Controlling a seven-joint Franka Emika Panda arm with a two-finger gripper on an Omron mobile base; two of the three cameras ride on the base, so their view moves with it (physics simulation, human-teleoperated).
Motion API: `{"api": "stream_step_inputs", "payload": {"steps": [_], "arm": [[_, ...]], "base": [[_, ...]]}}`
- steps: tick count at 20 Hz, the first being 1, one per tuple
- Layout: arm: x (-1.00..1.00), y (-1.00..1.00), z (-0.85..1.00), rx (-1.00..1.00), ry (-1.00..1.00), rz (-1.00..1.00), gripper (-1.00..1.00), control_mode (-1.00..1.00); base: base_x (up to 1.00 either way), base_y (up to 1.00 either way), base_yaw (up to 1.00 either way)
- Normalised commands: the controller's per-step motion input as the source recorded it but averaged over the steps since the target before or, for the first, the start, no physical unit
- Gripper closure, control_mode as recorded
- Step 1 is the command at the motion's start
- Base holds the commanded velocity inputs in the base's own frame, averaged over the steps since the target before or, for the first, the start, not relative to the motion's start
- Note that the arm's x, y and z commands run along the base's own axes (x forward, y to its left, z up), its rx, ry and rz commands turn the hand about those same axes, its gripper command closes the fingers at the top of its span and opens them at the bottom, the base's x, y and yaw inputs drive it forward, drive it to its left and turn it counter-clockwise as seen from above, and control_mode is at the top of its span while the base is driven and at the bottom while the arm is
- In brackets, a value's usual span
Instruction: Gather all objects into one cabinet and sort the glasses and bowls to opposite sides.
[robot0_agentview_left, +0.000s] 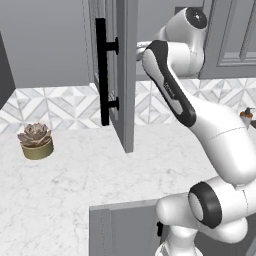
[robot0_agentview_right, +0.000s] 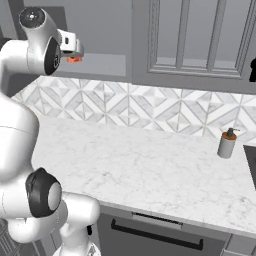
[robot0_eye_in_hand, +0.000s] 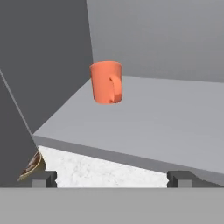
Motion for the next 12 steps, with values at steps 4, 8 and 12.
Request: {"api": "stream_step_inputs", "payload": {"steps": [4, 8, 12], "arm": [[0.32, 0.24, -0.14, 0.00, 0.00, 0.03, -1.00, -1.00], [0.35, 0.23, -0.05, 0.00, 0.00, 0.02, -1.00, -1.00], [0.45, 0.01, 0.00, 0.00, 0.00, 0.00, -1.00, -1.00]], "base": [[0.00, 0.00, 0.00], [0.00, 0.00, 0.00], [0.00, 0.00, 0.00]]}}
